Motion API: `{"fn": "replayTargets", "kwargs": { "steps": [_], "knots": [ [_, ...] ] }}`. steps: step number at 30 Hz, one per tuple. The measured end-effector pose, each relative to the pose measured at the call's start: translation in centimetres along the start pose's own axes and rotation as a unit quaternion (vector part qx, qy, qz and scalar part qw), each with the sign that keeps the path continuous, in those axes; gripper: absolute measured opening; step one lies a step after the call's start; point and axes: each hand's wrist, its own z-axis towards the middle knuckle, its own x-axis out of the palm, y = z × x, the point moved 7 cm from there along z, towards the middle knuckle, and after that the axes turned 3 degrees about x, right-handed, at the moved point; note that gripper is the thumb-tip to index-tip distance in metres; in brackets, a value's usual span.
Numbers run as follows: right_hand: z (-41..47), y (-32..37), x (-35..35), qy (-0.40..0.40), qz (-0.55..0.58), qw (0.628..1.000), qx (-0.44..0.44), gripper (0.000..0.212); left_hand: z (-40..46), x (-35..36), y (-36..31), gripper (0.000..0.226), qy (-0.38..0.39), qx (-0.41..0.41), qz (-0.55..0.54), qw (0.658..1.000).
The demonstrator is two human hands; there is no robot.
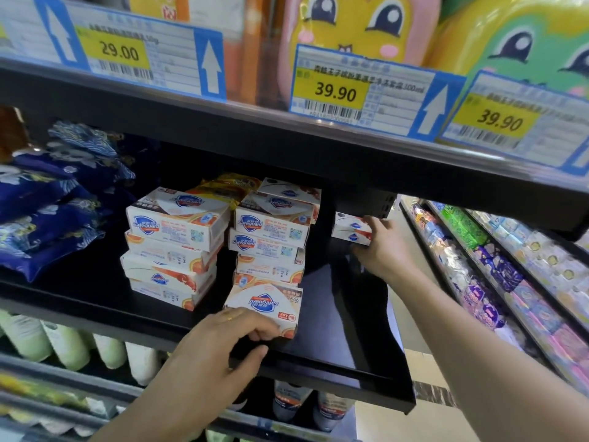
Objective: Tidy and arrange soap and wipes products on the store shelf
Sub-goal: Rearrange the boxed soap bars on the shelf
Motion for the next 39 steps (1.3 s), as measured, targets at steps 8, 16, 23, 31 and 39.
{"fn": "replayTargets", "kwargs": {
  "steps": [8, 16, 23, 31, 39],
  "knots": [
    [2.7, -0.8, 1.8, 0.033, -0.021, 0.999, -0.004, 0.045, 0.2, -0.4, 0.1, 0.038, 0.002, -0.020, -0.039, 0.999],
    [0.3, -1.3, 0.7, 0.046, 0.035, 0.998, 0.011, 0.056, 0.1, -0.4, -0.1, 0.036, 0.002, -0.048, -0.061, 0.997],
    [-9.5, -2.2, -2.1, -0.040, 0.187, 0.981, 0.034, 0.073, -0.1, -0.5, -0.6, 0.044, -0.004, -0.061, -0.081, 0.995],
    [-20.5, 1.6, -5.4, -0.047, 0.264, 0.957, -0.108, 0.076, 0.6, -0.8, -1.7, 0.010, -0.014, -0.157, -0.260, 0.953],
    [-24.6, 6.4, -5.2, -0.021, 0.223, 0.951, -0.212, 0.068, 0.4, 0.4, -3.7, 0.047, 0.059, -0.166, -0.338, 0.924]
  ]
}}
